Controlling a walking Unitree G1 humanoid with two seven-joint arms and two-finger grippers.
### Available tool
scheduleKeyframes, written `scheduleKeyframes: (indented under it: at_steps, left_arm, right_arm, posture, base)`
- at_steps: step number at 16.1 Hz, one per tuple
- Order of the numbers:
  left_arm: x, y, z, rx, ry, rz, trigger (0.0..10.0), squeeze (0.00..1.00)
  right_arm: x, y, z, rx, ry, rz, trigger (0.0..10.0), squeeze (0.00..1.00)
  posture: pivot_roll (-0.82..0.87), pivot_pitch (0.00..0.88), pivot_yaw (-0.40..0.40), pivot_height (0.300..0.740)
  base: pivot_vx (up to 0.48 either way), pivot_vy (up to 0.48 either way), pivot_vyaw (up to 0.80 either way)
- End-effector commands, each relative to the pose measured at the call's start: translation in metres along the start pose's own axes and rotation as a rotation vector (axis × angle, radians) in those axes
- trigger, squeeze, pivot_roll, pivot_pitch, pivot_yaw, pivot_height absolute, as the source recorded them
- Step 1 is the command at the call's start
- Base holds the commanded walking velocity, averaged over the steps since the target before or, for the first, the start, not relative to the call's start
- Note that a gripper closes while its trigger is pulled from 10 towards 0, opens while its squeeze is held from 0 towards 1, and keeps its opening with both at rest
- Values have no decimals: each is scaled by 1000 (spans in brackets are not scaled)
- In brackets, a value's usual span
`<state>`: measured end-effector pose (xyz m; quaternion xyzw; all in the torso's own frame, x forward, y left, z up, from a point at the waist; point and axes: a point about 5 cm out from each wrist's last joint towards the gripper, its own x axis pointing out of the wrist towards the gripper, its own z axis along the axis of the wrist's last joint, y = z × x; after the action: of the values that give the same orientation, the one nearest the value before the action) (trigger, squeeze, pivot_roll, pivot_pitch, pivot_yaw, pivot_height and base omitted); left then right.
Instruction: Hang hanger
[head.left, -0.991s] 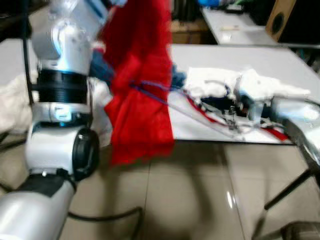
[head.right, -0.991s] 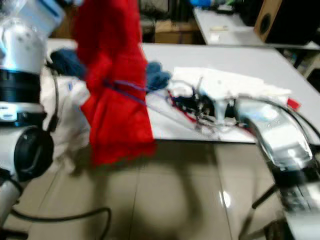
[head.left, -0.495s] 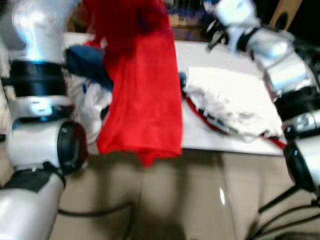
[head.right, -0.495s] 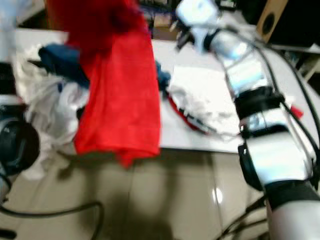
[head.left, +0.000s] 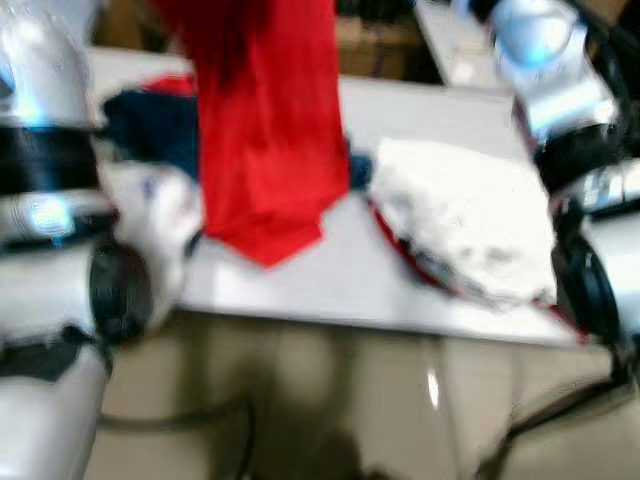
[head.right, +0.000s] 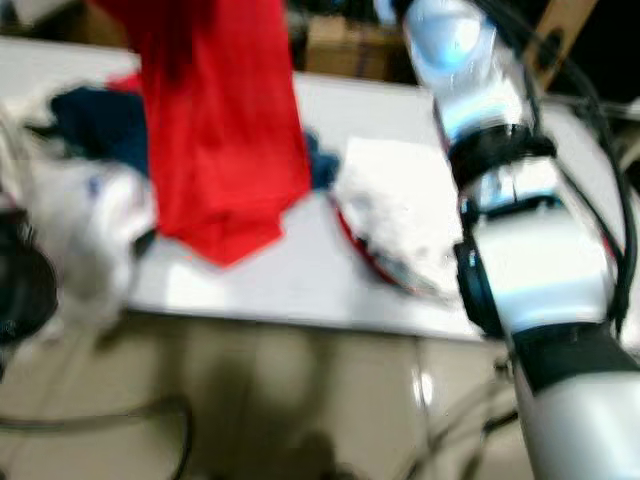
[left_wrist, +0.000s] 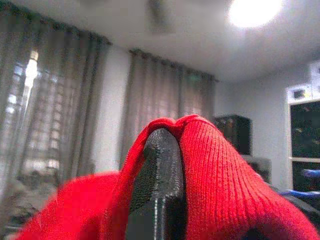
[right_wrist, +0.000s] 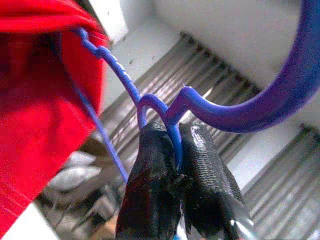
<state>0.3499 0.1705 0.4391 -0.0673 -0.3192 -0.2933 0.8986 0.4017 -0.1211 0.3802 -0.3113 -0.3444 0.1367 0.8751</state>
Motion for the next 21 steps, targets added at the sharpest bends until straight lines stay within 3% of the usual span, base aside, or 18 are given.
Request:
scheduleKeyframes:
  at_steps: [1, 3, 4, 5, 7, 9, 10, 11, 12, 13, 14, 15, 17, 19, 21]
  left_arm:
    - [-4, 3, 6, 48, -5, 16, 10000, 0]
    - [-31, 8, -39, 93, 162, 71, 10000, 0]
    - [-39, 9, -52, 99, 208, 94, 10000, 0]
    - [-60, 12, -78, 108, 309, 123, 10000, 0]
    - [-114, 19, -128, 152, 568, 183, 10000, 0]
    - [-138, 20, -141, 166, 668, 180, 10000, 0]
    - [-151, 23, -144, 156, 726, 190, 10000, 475]
    - [-155, 25, -144, 144, 744, 199, 10000, 475]
    - [-165, 32, -138, 176, 799, 209, 10000, 1000]
    - [-167, 34, -135, 177, 807, 208, 10000, 1000]
    - [-165, 39, -122, 130, 776, 187, 10000, 1000]
    - [-160, 37, -108, 29, 705, 140, 10000, 1000]
    - [-153, 35, -91, -27, 637, 59, 10000, 1000]
    - [-142, 52, -66, -27, 526, 101, 10000, 0]
    - [-138, 65, -56, -5, 479, 181, 10000, 0]
  right_arm:
    - [-2, 13, -6, 37, 16, 49, 10000, 0]
    - [-35, 64, -49, 44, 145, 223, 10000, 0]
    - [-44, 73, -57, 56, 165, 259, 10000, 0]
    - [-61, 89, -70, 103, 195, 330, 10000, 0]
    - [-104, 123, -89, 252, 244, 550, 10000, 0]
    - [-128, 131, -90, 304, 236, 647, 10000, 0]
    - [-146, 127, -86, 390, 231, 706, 10000, 0]
    - [-154, 126, -82, 429, 226, 733, 10000, 0]
    - [-173, 111, -67, 517, 203, 769, 10000, 0]
    - [-179, 105, -62, 539, 199, 774, 10000, 0]
    - [-191, 87, -52, 596, 205, 749, 10000, 0]
    - [-198, 72, -45, 637, 212, 713, 10000, 0]
    - [-202, 56, -34, 689, 223, 647, 10000, 0]
    - [-205, 34, -21, 713, 261, 562, 10000, 0]
    - [-202, 26, -20, 709, 297, 480, 10000, 0]
  posture:
    - [108, 0, -59, 740]
    - [108, 0, -58, 740]
    - [105, 0, -47, 740]
    - [97, 0, -34, 740]
    - [91, 0, -27, 740]
    - [89, 0, -15, 740]
    - [89, 0, -9, 740]
    - [89, 0, -8, 740]
    - [85, 0, -3, 740]
    - [85, 0, -3, 740]
    - [83, 0, -1, 740]
    - [81, 0, 0, 740]
    - [78, 0, -1, 740]
    - [71, 0, -3, 740]
    - [64, 0, -5, 740]
  base:
    - [326, 0, 0]
    - [313, 0, 0]
    - [311, 0, 0]
    - [292, 0, 0]
    - [127, 0, 0]
    - [0, 0, 0]
    - [0, 0, 0]
    - [0, 0, 0]
    - [0, 0, 0]
    - [0, 0, 0]
    - [0, 0, 0]
    - [0, 0, 0]
    - [0, 0, 0]
    - [0, 0, 0]
    - [0, 0, 0]
